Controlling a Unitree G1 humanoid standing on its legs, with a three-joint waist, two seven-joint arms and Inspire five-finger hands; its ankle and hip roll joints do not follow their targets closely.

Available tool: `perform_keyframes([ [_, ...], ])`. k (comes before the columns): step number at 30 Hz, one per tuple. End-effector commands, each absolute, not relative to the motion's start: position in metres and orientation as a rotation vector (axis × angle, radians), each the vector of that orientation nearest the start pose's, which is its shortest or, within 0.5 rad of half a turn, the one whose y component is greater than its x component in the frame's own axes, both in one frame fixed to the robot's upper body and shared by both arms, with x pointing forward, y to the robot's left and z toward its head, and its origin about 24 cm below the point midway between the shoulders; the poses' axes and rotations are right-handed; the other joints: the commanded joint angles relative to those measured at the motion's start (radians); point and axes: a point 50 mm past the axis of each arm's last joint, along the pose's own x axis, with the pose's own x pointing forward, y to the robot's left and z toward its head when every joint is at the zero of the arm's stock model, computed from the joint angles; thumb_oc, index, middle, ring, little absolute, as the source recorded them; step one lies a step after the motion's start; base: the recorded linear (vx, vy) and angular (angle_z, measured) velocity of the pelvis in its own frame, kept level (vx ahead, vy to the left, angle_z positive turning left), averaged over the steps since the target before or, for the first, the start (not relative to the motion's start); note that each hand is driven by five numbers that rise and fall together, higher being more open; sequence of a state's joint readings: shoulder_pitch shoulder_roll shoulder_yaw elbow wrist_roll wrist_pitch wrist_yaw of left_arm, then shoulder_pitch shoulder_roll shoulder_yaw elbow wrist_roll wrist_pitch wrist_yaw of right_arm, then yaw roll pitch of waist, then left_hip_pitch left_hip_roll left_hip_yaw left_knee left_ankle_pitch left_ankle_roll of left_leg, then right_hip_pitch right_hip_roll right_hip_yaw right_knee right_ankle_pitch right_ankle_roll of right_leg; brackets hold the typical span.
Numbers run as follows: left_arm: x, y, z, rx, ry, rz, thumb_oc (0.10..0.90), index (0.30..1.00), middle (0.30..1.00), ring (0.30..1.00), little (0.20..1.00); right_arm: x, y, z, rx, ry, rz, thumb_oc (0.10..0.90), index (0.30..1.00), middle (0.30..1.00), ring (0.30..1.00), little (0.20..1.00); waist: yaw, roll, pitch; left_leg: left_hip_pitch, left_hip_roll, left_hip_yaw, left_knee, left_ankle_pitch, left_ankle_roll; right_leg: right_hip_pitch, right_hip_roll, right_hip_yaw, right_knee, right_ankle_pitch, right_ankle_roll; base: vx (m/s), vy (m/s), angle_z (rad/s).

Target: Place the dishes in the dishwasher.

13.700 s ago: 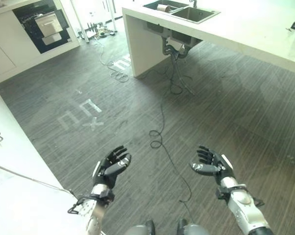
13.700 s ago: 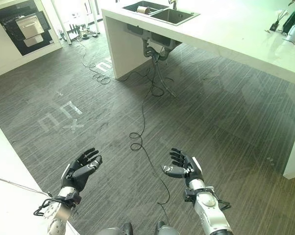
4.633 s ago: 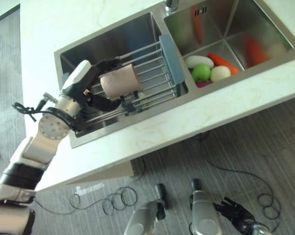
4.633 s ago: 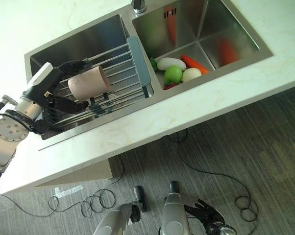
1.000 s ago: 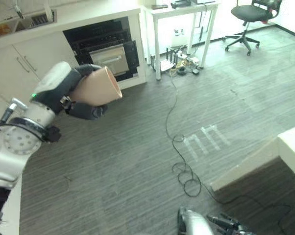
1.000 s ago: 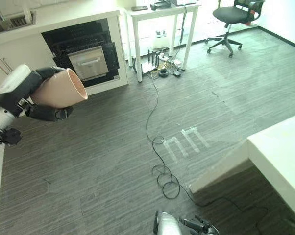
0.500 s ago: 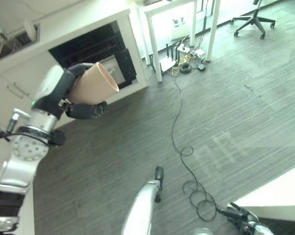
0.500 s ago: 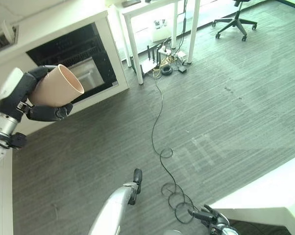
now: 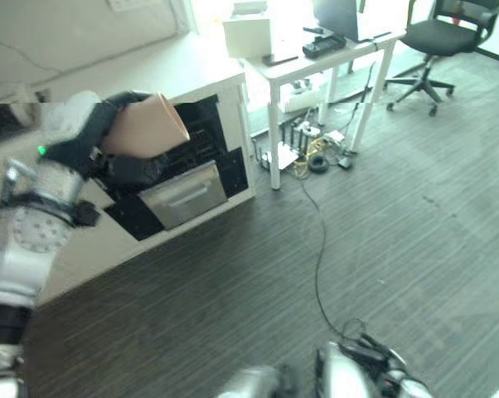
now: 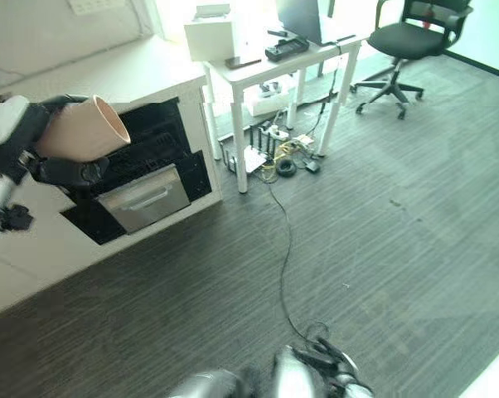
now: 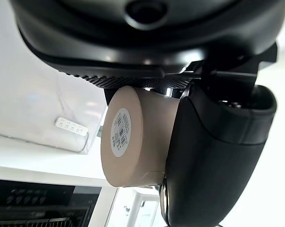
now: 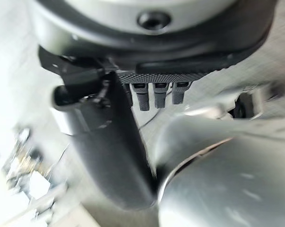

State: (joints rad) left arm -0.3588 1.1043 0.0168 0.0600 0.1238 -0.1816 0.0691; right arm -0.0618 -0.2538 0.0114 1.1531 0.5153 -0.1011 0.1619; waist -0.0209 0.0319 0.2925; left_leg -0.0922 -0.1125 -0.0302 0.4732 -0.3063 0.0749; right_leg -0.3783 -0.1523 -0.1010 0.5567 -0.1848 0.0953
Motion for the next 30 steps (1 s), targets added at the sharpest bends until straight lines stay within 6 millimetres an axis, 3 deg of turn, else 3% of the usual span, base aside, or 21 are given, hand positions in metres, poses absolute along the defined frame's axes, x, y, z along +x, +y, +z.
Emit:
perform_keyframes([
  [1,0.266,0.280,0.311,1.149,-0.799,0.256,0.400,0.300,0.300,0.300,0.300,0.117,-0.287,-0.136,0.245,0.961,-0.413,0.800,0.900,0.900,0.900,0.900,-0.021,0.069,-0.015,0.155,-0.028,-0.116,-0.173,-0.005,0.009,0.150,0.030,0.066,-0.257,0.170,0.046,0.41,-0.244,0.39],
  [3,0.264,0.285,0.314,1.150,-0.805,0.260,0.400,0.300,0.300,0.300,0.300,0.118,-0.288,-0.136,0.245,0.971,-0.422,0.800,0.900,0.900,0.900,0.900,-0.020,0.067,-0.018,0.165,-0.018,-0.127,-0.173,-0.015,0.003,0.156,0.037,0.094,-0.257,0.163,0.053,0.27,-0.161,1.29],
  [6,0.253,0.295,0.319,1.180,-0.791,0.281,0.400,0.300,0.300,0.300,0.300,0.113,-0.294,-0.136,0.215,1.009,-0.406,0.800,0.900,0.900,0.900,0.900,0.014,0.059,-0.051,0.178,0.039,-0.138,-0.173,0.000,-0.046,0.236,0.040,0.095,-0.257,0.085,0.044,0.55,-0.342,1.05],
  [8,0.245,0.298,0.328,1.176,-0.780,0.293,0.400,0.300,0.300,0.300,0.300,0.115,-0.302,-0.132,0.203,0.996,-0.412,0.800,0.900,0.900,0.900,0.900,0.048,0.045,-0.059,0.172,0.064,-0.094,-0.150,0.166,-0.094,0.303,0.043,0.085,-0.257,0.028,0.016,0.42,-0.299,0.43],
  [9,0.242,0.299,0.333,1.170,-0.780,0.292,0.400,0.300,0.300,0.300,0.300,0.119,-0.305,-0.129,0.192,0.981,-0.410,0.800,0.900,0.900,0.900,0.900,0.059,0.043,-0.050,0.113,0.055,-0.069,-0.023,0.229,-0.113,0.330,0.043,0.078,-0.257,0.014,0.005,0.31,-0.303,0.46],
  [10,0.237,0.298,0.340,1.157,-0.789,0.278,0.400,0.300,0.300,0.300,0.300,0.125,-0.310,-0.125,0.185,0.959,-0.431,0.800,0.900,0.900,0.900,0.900,0.068,0.035,-0.036,0.011,0.066,0.000,0.146,0.247,-0.127,0.358,0.038,0.031,-0.257,0.003,-0.018,0.27,-0.248,0.31],
  [11,0.238,0.294,0.344,1.151,-0.804,0.261,0.400,0.300,0.300,0.300,0.300,0.126,-0.313,-0.124,0.205,0.949,-0.466,0.800,0.900,0.900,0.900,0.900,0.070,0.038,-0.031,-0.033,0.061,0.058,0.099,0.225,-0.121,0.371,0.042,-0.007,-0.257,-0.008,-0.025,0.22,-0.135,0.66],
  [12,0.238,0.293,0.346,1.154,-0.809,0.257,0.400,0.300,0.300,0.300,0.300,0.126,-0.312,-0.124,0.209,0.953,-0.468,0.800,0.900,0.900,0.900,0.900,0.078,0.045,-0.038,-0.012,0.036,0.079,-0.012,0.194,-0.104,0.372,0.046,-0.016,-0.257,-0.017,-0.018,0.17,0.018,0.67],
  [13,0.237,0.291,0.347,1.156,-0.823,0.247,0.400,0.300,0.300,0.300,0.300,0.124,-0.312,-0.125,0.212,0.960,-0.480,0.800,0.900,0.900,0.900,0.900,0.080,0.051,-0.041,-0.001,0.027,0.129,-0.126,0.205,-0.103,0.381,0.050,-0.038,-0.257,-0.029,-0.015,0.10,0.077,0.58],
  [15,0.239,0.286,0.344,1.153,-0.849,0.232,0.400,0.300,0.300,0.300,0.300,0.119,-0.311,-0.127,0.227,0.971,-0.503,0.800,0.900,0.900,0.900,0.900,0.084,0.048,-0.043,-0.039,0.023,0.170,-0.173,0.191,-0.097,0.395,0.054,-0.044,-0.257,-0.048,-0.011,0.04,0.109,0.15],
  [20,0.241,0.281,0.332,1.155,-0.863,0.237,0.400,0.300,0.300,0.300,0.300,0.110,-0.304,-0.133,0.229,1.007,-0.503,0.800,0.900,0.900,0.900,0.900,0.102,0.071,-0.074,-0.043,0.011,0.085,-0.173,0.164,-0.087,0.415,0.080,-0.055,-0.257,-0.067,-0.013,0.03,0.124,-0.42],
  [30,0.246,0.265,0.325,1.172,-0.898,0.212,0.400,0.300,0.300,0.300,0.300,0.121,-0.290,-0.134,0.243,0.952,-0.473,0.800,0.900,0.900,0.900,0.900,0.095,0.070,-0.098,0.000,0.018,0.031,-0.173,0.112,-0.081,0.425,0.094,-0.092,-0.257,-0.083,-0.022,0.03,0.011,0.21],
])
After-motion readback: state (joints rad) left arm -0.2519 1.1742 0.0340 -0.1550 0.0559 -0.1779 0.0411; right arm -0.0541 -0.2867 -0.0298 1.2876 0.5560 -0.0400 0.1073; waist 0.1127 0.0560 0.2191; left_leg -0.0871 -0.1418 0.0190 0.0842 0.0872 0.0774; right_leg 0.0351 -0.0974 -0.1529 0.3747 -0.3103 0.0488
